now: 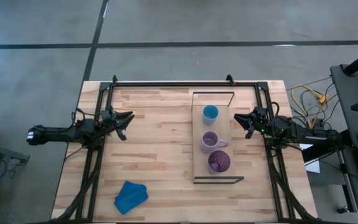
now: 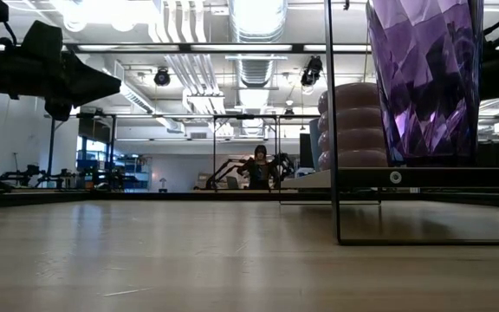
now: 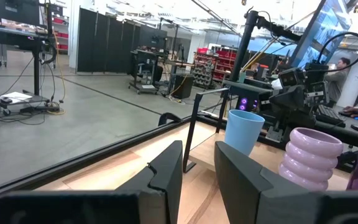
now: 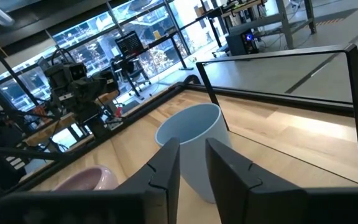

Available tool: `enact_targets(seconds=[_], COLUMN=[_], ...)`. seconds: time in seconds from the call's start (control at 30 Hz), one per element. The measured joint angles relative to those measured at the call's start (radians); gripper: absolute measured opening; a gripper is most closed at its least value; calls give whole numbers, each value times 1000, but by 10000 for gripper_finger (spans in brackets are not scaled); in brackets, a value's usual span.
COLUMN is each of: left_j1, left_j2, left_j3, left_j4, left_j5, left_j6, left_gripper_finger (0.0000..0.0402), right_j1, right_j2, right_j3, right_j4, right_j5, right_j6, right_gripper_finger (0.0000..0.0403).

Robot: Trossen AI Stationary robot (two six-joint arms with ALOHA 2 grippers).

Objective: Stack small to large cups/mugs on shelf
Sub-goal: Return to Home Position

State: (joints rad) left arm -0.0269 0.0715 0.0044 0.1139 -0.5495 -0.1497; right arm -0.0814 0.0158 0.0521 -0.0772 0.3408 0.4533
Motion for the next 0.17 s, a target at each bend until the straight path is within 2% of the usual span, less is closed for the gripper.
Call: enact_targets(seconds=[0.17], left_j1=[0], left_j2=[0], left_j3=[0], left_j4=[0], left_j5=[0], left_j6=[0], left_gripper_finger=[80], right_j1=[0], right_j2=[0], right_j3=[0], right_j4=[0], right_j5=[0], right_j6=[0], right_gripper_finger=[71])
